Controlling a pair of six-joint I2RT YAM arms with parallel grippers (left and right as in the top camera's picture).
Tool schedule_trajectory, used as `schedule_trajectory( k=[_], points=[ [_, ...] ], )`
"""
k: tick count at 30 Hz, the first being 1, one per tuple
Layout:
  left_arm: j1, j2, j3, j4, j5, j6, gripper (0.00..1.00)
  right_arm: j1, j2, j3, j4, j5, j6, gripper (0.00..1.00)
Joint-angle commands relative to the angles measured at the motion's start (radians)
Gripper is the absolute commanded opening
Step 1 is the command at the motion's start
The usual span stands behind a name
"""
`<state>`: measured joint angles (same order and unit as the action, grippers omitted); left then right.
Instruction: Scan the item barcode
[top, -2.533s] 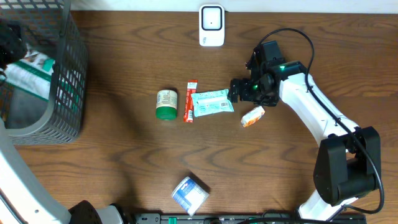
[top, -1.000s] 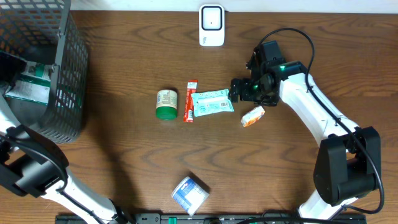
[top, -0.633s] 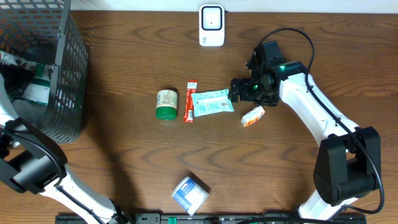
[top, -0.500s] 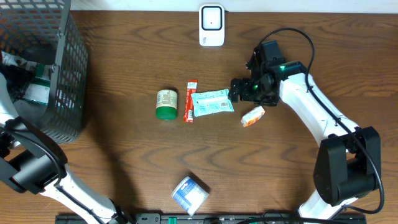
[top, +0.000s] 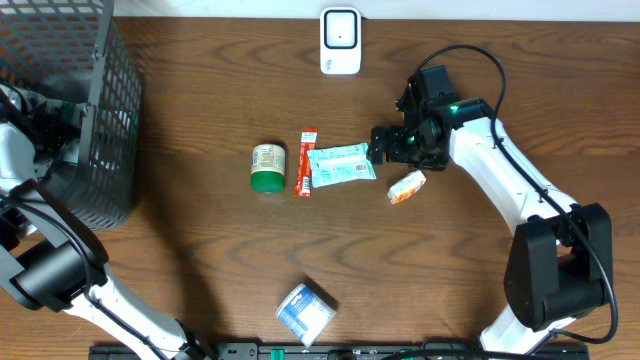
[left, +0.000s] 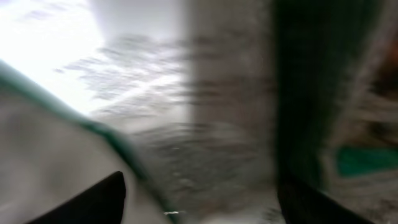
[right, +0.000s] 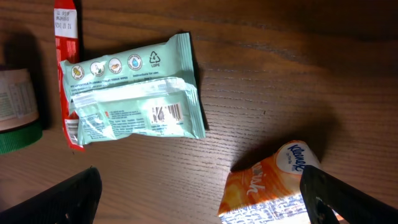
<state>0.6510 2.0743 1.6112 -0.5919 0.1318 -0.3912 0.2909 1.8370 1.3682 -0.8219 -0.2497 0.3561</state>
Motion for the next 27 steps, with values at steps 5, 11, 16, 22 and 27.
schedule_trajectory(
  k=[5,11,16,22,27],
  points=[
    [0.000,0.004,0.001,0.054,0.297,0.143,0.70,0.001,-0.012,0.010,0.000,0.007,0.010,0.99],
    [0.000,0.004,0.001,0.076,0.328,0.165,0.71,0.001,-0.012,0.010,0.000,0.007,0.010,0.99],
    [-0.001,0.005,0.001,0.106,0.328,0.207,0.75,0.001,-0.012,0.010,0.000,0.007,0.010,0.99],
    [0.000,0.005,-0.001,0.101,0.311,0.223,0.79,0.001,-0.012,0.010,0.000,0.007,0.010,0.99],
    [-0.004,0.005,-0.029,0.077,0.117,0.195,0.79,0.001,-0.012,0.010,0.000,0.006,0.010,0.99]
  ],
)
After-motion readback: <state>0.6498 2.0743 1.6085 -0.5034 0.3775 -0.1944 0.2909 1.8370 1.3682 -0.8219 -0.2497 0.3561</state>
